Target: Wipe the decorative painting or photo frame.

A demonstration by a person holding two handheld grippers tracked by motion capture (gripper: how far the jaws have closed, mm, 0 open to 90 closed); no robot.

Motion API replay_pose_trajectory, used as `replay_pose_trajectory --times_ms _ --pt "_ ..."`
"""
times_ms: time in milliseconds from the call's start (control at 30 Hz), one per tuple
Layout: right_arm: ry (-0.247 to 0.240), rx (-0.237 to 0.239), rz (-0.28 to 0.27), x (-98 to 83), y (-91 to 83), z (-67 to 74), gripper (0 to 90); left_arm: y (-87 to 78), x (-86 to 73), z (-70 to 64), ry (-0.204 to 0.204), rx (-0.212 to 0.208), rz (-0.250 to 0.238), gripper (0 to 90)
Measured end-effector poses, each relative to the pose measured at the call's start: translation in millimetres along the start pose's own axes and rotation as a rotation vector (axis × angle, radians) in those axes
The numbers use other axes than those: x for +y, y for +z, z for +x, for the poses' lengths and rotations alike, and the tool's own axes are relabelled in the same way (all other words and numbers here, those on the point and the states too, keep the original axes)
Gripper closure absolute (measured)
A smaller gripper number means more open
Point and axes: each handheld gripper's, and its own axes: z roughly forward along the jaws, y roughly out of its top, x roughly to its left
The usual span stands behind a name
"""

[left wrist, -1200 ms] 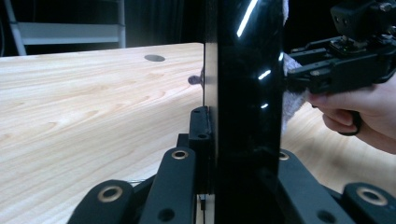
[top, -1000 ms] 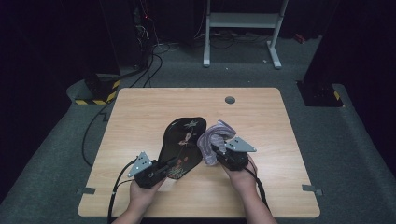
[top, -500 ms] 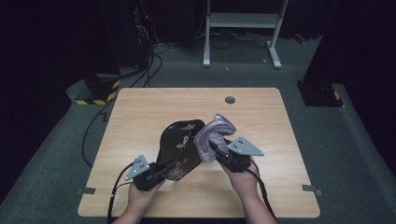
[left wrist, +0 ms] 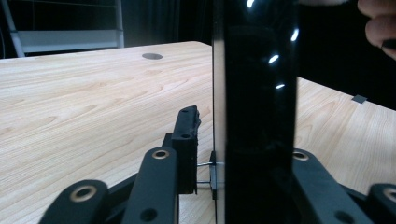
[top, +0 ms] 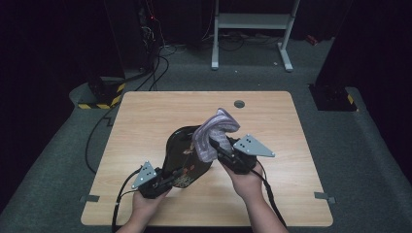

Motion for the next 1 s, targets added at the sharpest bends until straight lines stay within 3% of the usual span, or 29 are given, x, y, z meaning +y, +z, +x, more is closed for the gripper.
replay_pose_trajectory --times_ms 233,633,833,1000 --pt "0.031 0.029 -0.046 26.8 6.5 1.7 63.3 1.0 -1.0 -1.5 0.004 0.002 0.004 66.0" --pt "-0.029 0.072 -0.059 68.6 37.6 29.2 63.3 2.5 -2.7 -4.5 0.022 -0.015 0.024 77.2" --pt "-0.05 0.1 -0.007 66.9 55.6 45.6 63.5 2.2 -2.8 -4.5 0.023 -0.016 0.027 78.6" --pt "-0.052 0.099 0.025 60.7 63.5 42.8 63.8 2.3 -3.1 -3.6 0.02 -0.02 0.025 78.9"
